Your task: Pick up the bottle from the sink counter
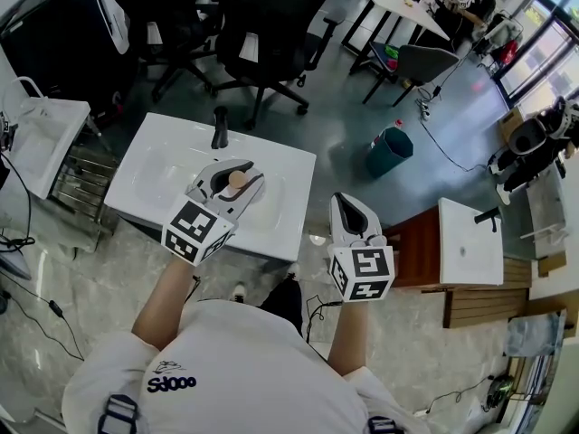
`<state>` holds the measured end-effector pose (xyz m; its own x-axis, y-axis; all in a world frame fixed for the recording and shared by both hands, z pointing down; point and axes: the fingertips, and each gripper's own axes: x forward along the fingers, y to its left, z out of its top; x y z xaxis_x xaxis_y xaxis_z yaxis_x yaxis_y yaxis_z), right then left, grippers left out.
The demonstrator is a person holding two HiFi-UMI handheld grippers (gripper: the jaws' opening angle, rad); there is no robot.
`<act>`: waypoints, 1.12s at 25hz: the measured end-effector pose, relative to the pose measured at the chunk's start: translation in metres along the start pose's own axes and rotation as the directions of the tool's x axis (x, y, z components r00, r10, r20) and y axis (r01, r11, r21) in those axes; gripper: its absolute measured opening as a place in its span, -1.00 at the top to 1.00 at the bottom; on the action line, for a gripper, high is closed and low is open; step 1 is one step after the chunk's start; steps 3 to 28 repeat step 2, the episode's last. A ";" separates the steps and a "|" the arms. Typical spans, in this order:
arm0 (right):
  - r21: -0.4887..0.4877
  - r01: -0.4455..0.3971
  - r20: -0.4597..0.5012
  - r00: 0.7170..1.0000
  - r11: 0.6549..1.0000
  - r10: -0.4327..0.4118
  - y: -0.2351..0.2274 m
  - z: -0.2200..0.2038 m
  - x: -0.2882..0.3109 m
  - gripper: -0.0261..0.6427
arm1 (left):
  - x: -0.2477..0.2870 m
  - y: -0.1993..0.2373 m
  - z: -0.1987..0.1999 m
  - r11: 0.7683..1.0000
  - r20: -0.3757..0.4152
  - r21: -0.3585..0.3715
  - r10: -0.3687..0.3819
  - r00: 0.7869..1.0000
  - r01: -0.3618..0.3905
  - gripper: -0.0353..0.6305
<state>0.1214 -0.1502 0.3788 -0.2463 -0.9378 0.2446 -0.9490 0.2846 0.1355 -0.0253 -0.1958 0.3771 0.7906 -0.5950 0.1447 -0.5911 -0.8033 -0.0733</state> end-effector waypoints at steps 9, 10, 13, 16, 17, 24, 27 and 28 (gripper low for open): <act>0.001 -0.002 -0.003 1.000 1.000 0.002 0.000 -0.002 -0.001 0.89 | 0.001 -0.001 -0.001 1.000 -0.003 -0.001 -0.003 1.000 0.003 0.57; 0.001 -0.002 -0.003 1.000 1.000 0.002 0.000 -0.002 -0.001 0.89 | 0.001 -0.001 -0.001 1.000 -0.003 -0.001 -0.003 1.000 0.003 0.57; 0.001 -0.002 -0.003 1.000 1.000 0.002 0.000 -0.002 -0.001 0.89 | 0.001 -0.001 -0.001 1.000 -0.003 -0.001 -0.003 1.000 0.003 0.57; 0.001 -0.002 -0.003 1.000 1.000 0.002 0.000 -0.002 -0.001 0.89 | 0.001 -0.001 -0.001 1.000 -0.003 -0.001 -0.003 1.000 0.003 0.57; 0.001 -0.002 -0.003 1.000 1.000 0.002 0.000 -0.002 -0.001 0.89 | 0.001 -0.001 -0.001 1.000 -0.003 -0.001 -0.003 1.000 0.003 0.57; 0.001 -0.002 -0.003 1.000 1.000 0.002 0.000 -0.002 -0.001 0.89 | 0.001 -0.001 -0.001 1.000 -0.003 -0.001 -0.003 1.000 0.003 0.57; 0.001 -0.002 -0.003 1.000 1.000 0.002 0.000 -0.002 -0.001 0.89 | 0.001 -0.001 -0.001 1.000 -0.003 -0.001 -0.003 1.000 0.003 0.57; 0.001 -0.002 -0.003 1.000 1.000 0.002 0.000 -0.002 -0.001 0.89 | 0.001 -0.001 -0.001 1.000 -0.003 -0.001 -0.003 1.000 0.003 0.57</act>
